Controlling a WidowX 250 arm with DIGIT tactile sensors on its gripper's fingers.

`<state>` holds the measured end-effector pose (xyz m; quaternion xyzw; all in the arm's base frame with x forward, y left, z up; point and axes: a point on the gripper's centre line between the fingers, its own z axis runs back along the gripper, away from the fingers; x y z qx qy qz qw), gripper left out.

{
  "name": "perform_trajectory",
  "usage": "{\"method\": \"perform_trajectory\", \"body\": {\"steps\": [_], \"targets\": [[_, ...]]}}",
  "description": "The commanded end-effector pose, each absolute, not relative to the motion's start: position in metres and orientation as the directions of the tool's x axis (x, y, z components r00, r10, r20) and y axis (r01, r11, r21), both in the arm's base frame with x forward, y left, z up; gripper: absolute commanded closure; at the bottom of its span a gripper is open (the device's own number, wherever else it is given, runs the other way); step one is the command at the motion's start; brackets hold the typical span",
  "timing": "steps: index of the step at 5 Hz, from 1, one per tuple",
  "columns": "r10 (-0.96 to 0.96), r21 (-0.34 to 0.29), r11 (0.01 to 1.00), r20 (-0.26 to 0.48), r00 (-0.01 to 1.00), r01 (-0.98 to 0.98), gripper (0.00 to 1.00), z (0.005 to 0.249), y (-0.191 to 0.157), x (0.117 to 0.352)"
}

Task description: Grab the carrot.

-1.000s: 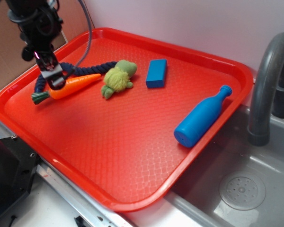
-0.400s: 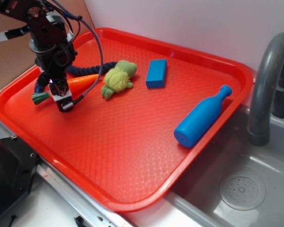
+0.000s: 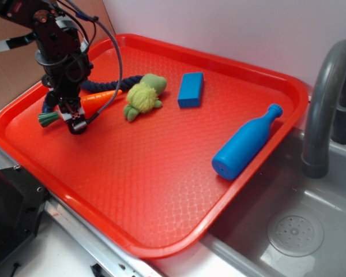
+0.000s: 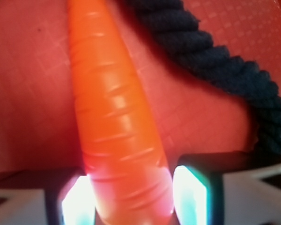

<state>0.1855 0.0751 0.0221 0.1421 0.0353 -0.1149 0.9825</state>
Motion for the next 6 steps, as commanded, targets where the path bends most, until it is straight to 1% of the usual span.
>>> {"method": "perform_trajectory", "body": {"steps": [1,2,3,4,5,6], "targets": [[-0.156,0.282,0.941,-0.126,0.98,0.186,1.0,0.036,0.075,0.187],[0.0,0.178,0.984,-0.081,0.997,0.014,1.0,0.086,0.052,0.188],[0.034,0.092,0.995,-0.02,0.999,-0.033,1.0,0.13,0.022,0.188],[-0.016,-0.038,0.999,0.044,0.999,0.018,1.0,0.173,-0.012,0.178],[-0.054,-0.108,0.992,0.086,0.995,0.063,1.0,0.201,-0.029,0.171],[-0.119,-0.138,0.982,0.062,0.991,0.127,1.0,0.192,-0.025,0.178]]}}
